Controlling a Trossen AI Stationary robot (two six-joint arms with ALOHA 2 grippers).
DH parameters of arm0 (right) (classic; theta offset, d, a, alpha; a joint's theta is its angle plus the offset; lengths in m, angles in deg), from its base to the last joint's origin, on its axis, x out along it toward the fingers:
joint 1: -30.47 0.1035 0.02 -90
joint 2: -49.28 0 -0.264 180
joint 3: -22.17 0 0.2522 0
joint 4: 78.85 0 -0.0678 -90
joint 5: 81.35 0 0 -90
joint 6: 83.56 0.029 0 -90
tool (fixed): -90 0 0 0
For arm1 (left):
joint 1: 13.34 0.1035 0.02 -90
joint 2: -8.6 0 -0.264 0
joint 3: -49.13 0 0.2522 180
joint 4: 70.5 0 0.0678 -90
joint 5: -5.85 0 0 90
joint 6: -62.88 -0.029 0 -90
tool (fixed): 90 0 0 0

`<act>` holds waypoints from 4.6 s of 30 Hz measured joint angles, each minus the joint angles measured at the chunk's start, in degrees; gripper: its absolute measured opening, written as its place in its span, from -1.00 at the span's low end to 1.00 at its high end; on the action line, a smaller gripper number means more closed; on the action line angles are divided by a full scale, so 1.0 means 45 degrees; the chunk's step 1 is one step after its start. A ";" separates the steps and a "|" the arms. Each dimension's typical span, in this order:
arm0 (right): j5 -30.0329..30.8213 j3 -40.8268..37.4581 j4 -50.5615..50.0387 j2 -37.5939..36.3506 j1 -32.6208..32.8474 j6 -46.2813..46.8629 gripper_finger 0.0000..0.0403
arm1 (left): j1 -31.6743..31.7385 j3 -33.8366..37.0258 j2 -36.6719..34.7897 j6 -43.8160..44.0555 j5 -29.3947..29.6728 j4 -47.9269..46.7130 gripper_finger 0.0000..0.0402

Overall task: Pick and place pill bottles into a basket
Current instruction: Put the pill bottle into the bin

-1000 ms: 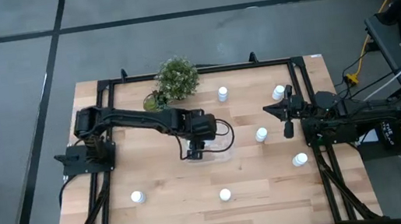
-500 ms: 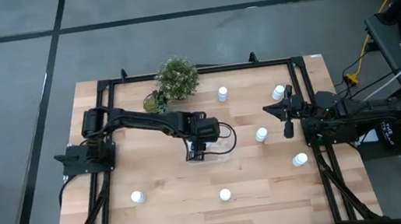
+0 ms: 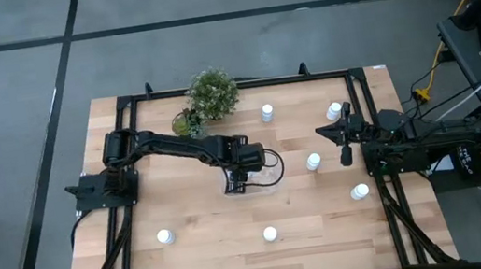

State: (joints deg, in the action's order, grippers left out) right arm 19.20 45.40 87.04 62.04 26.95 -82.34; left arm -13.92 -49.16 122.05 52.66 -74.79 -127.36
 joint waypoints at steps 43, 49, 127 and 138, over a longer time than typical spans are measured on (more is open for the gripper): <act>0.0000 0.0000 -0.0001 -0.0001 -0.0001 0.0000 -0.94 | 0.0000 0.0005 0.0137 -0.0233 0.0325 -0.0133 -0.12; 0.0000 0.0000 0.0001 0.0000 0.0001 0.0000 -0.94 | -0.0001 0.0005 0.0137 -0.0233 0.0374 -0.0133 0.13; -0.3385 0.0654 -0.3494 0.0044 0.0012 0.1120 -0.99 | -0.1336 1.1633 -1.4032 0.0951 0.2828 0.6687 -0.72; -0.3269 0.1421 -0.3461 0.2130 0.0012 0.2132 -1.00 | -0.0795 1.2491 -1.3969 0.0817 0.2142 0.8366 -0.90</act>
State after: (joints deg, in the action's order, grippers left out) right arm 4.49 51.80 71.47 71.62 27.00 -72.75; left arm -17.50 7.05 59.19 56.34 -65.15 -89.72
